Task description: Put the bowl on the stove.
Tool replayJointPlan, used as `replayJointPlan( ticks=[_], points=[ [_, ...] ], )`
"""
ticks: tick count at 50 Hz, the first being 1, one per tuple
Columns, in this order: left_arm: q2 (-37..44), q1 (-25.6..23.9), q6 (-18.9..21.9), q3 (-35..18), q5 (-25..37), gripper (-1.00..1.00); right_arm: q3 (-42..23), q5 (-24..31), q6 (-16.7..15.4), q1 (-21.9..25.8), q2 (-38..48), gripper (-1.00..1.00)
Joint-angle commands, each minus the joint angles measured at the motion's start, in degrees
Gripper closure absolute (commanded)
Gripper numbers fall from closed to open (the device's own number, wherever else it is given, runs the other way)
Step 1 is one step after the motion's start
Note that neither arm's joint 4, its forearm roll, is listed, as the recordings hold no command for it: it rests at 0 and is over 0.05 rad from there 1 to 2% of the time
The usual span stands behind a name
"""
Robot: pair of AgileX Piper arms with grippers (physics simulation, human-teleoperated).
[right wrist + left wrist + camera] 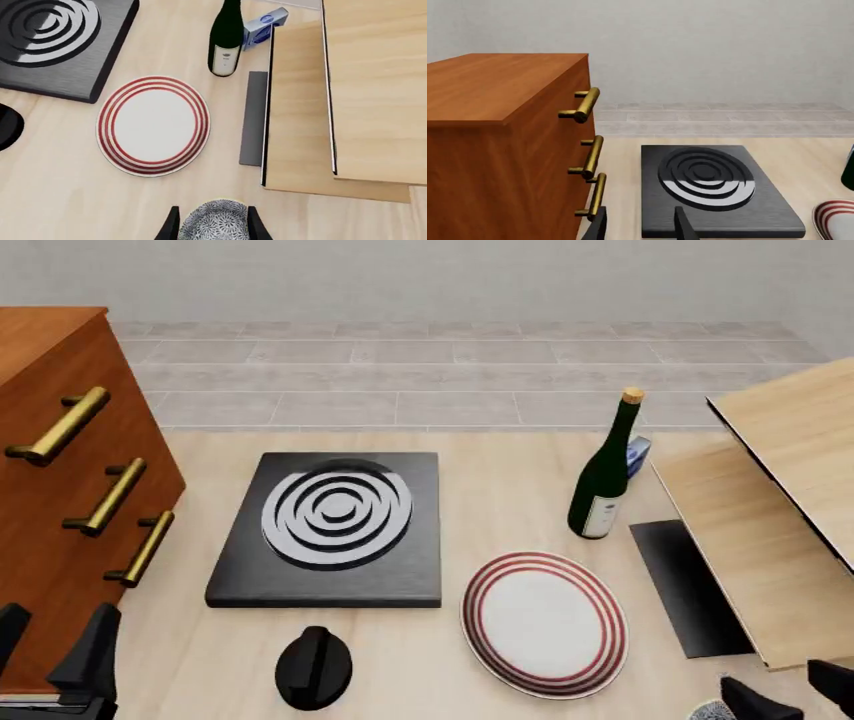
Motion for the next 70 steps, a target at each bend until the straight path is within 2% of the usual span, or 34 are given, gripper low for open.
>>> replayJointPlan(
  ticks=[1,3,4,6,16,23,27,33,47,60,61,70],
  points=[
    [0.0,0.0,0.0,0.0,0.0,-1.0,-0.5,6.3,-0.6,-1.5,-1.3,-1.0],
    [0.0,0.0,0.0,0.0,0.0,-1.0,-0.2,6.7,-0.7,-1.6,-1.3,-1.0],
    [0.0,0.0,0.0,0.0,0.0,-1.0,1.3,6.6,-1.9,-2.6,-0.3,-1.0],
    [0.0,0.0,0.0,0.0,0.0,-1.0,0.6,7.4,-1.8,-3.0,-1.5,-1.0],
    [0.0,0.0,0.0,0.0,0.0,-1.0,1.8,8.5,-5.5,-8.1,-2.2,-1.0],
    [0.0,0.0,0.0,0.0,0.0,-1.0,2.7,8.3,-7.0,-10.9,-2.5,-1.0],
    [0.0,0.0,0.0,0.0,0.0,-1.0,4.9,7.3,-8.4,-13.0,-2.8,-1.0],
    [0.0,0.0,0.0,0.0,0.0,-1.0,6.0,6.4,-8.4,-14.0,-2.4,-1.0],
    [0.0,0.0,0.0,0.0,0.0,-1.0,9.1,1.6,-11.4,-19.2,0.2,-1.0],
    [0.0,0.0,0.0,0.0,0.0,-1.0,9.6,0.2,-12.7,-21.8,1.3,-1.0],
    [0.0,0.0,0.0,0.0,0.0,-1.0,10.0,-0.6,-13.8,-22.9,1.7,-1.0],
    [0.0,0.0,0.0,0.0,0.0,-1.0,11.0,-2.0,-15.1,-25.1,2.4,-1.0]
  ],
)
